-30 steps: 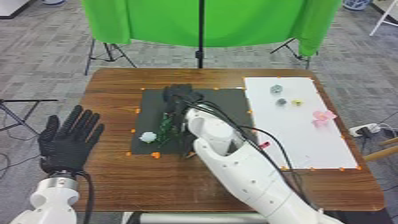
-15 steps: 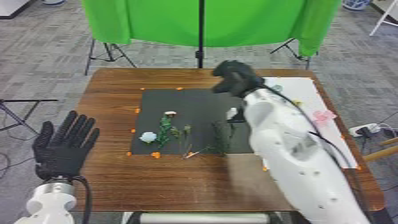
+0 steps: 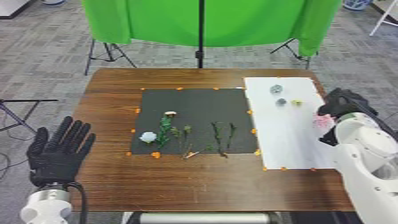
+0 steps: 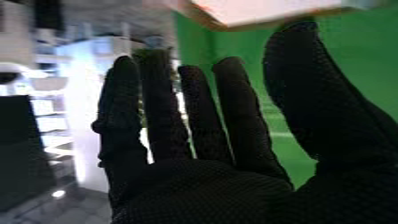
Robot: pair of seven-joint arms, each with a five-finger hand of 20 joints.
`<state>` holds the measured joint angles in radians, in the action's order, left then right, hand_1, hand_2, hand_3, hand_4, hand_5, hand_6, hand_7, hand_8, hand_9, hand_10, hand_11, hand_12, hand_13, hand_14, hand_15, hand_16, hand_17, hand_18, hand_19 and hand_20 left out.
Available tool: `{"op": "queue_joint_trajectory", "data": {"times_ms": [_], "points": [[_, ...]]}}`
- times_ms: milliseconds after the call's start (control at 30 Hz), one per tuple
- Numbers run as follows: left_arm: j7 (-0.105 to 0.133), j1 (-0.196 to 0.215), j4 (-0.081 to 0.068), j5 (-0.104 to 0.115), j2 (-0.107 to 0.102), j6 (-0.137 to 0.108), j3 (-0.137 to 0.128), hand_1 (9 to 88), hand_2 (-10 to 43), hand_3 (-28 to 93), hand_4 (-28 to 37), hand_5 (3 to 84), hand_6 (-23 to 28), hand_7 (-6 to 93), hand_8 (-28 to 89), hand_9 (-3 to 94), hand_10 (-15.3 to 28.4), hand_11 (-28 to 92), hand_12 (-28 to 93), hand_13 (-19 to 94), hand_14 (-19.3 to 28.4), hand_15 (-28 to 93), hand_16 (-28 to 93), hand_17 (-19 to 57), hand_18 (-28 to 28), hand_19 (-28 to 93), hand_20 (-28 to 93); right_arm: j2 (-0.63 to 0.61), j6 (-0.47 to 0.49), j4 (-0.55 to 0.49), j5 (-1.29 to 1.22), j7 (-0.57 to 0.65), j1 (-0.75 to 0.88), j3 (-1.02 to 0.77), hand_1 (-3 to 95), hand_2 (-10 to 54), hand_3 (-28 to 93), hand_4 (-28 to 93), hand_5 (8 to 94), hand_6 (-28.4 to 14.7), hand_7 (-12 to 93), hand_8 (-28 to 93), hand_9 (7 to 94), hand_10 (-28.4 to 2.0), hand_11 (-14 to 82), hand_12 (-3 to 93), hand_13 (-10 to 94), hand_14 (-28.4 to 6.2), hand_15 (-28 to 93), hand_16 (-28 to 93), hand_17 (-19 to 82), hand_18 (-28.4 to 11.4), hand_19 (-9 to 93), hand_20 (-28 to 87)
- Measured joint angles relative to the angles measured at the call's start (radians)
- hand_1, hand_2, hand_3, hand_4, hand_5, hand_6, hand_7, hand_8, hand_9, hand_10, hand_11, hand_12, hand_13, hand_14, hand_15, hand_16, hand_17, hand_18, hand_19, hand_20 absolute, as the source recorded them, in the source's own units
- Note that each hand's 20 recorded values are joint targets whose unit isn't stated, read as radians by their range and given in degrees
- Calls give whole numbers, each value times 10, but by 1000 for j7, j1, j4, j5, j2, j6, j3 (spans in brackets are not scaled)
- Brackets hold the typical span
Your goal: Arrange flowers
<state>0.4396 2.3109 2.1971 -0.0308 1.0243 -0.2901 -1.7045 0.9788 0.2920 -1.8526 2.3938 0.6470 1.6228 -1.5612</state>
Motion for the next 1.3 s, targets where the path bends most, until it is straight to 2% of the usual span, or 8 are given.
{"op": "queue_joint_trajectory", "data": {"times_ms": [333,500,567,633,800,1000,1100,1300], "points": [[-4,-1,0,0,0,0,0,230,127,744,-283,430,90,78,-91,372,134,161,96,310,123,201,-20,-50,129,300,132,1,67,83,-83,-30,1,1,513,-95,790,-283,515,-3,117,-113,506,-105,73,116,487,-109,229,210,230,-202,753,395],[-4,-2,-1,0,0,0,2,230,127,744,-283,430,90,79,-91,371,134,162,96,310,123,202,-21,-51,129,301,131,7,142,101,-62,-40,-38,8,578,-95,721,-283,656,15,148,-126,692,-108,141,194,587,-83,331,296,257,-193,774,425],[-4,-2,-1,0,0,0,2,230,127,745,-283,430,89,79,-91,371,135,161,96,310,124,203,-21,-51,129,302,132,5,114,112,-41,-44,-47,24,631,-95,637,-283,759,11,166,-15,806,-105,73,330,637,-72,309,391,271,-188,773,436],[-4,-2,-1,0,0,0,3,231,127,744,-283,429,89,80,-91,371,135,162,96,310,123,202,-22,-50,128,301,131,4,33,127,-22,-51,-44,45,640,-95,632,-283,805,9,192,13,849,-108,80,367,660,-74,316,419,279,-187,774,441],[-4,-2,0,1,2,0,5,231,127,744,-283,430,89,79,-91,372,134,162,96,310,123,202,-22,-50,128,301,130,4,-175,119,-19,-70,17,63,623,-95,661,-283,818,7,203,24,863,-108,80,384,671,-77,330,426,285,-194,782,448],[-4,2,2,1,3,0,3,231,128,743,-283,430,88,79,-92,373,132,163,96,311,122,200,-22,-49,128,300,130,-8,-181,-50,-40,-99,104,62,609,-95,684,-283,814,6,216,29,863,-109,82,391,668,-78,343,426,284,-195,786,451],[-3,7,5,1,3,0,-2,230,128,743,-283,429,87,79,-92,373,132,162,95,311,120,199,-22,-49,128,300,130,-7,-196,-129,-40,-175,95,101,605,-95,689,-283,811,5,222,27,862,-108,84,395,667,-78,346,427,282,-194,787,453],[-2,13,8,1,3,0,-4,230,129,742,-283,427,84,78,-93,372,129,159,94,314,116,195,-23,-48,127,298,130,61,-232,-117,-37,-348,-75,317,593,-95,702,-283,807,8,235,25,861,-106,86,399,665,-78,352,428,280,-194,787,455]]}}
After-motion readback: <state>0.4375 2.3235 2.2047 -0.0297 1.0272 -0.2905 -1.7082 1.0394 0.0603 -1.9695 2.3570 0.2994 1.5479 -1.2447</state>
